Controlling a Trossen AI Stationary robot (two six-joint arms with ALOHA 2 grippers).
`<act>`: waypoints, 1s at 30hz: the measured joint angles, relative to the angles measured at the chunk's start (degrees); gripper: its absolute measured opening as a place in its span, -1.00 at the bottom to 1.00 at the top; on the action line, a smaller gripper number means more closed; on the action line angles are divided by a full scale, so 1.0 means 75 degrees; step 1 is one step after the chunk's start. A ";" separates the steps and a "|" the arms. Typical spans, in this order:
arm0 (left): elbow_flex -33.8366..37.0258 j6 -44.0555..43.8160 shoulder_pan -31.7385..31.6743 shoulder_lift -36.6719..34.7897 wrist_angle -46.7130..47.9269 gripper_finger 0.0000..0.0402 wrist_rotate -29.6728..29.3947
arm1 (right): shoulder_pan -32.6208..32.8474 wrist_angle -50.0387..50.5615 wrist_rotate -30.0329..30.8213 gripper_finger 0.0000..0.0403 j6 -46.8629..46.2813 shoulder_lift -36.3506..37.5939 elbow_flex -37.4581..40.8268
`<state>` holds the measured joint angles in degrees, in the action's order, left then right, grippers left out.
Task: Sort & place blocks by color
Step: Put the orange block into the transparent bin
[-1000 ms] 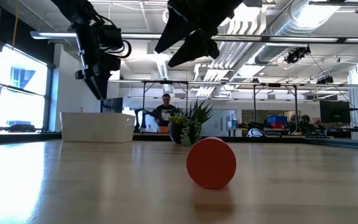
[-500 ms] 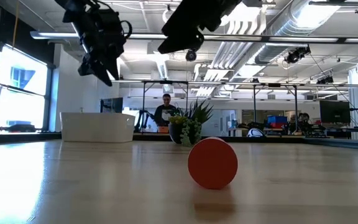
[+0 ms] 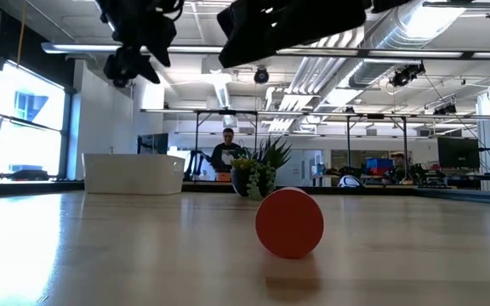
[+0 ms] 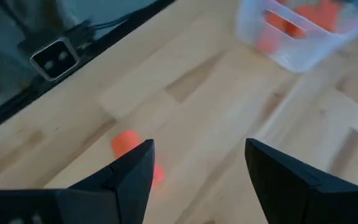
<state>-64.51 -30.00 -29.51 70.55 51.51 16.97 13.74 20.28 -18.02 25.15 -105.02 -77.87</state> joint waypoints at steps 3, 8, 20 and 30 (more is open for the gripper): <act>0.0000 -0.0673 0.0677 -0.0169 -0.0008 -0.16 -0.0064 | 0.0213 0.0011 0.0023 0.17 0.0335 -0.0197 0.0000; 0.0000 -0.1715 0.1776 -0.0385 -0.0012 -0.16 -0.0460 | 0.0507 0.0131 -0.0004 0.17 0.0921 -0.0536 0.0003; 0.0000 -0.3582 0.3755 -0.0383 -0.0047 -0.16 -0.1955 | 0.0787 -0.0015 -0.0278 0.17 0.1661 -0.1090 0.0006; 0.0000 -0.4362 0.4486 -0.0380 -0.0253 -0.16 -0.2806 | 0.0784 0.0009 -0.0189 0.17 0.1857 -0.1611 0.0006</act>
<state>-64.51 -62.72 4.14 67.70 49.61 -4.08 19.62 20.34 -19.44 39.08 -117.10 -77.82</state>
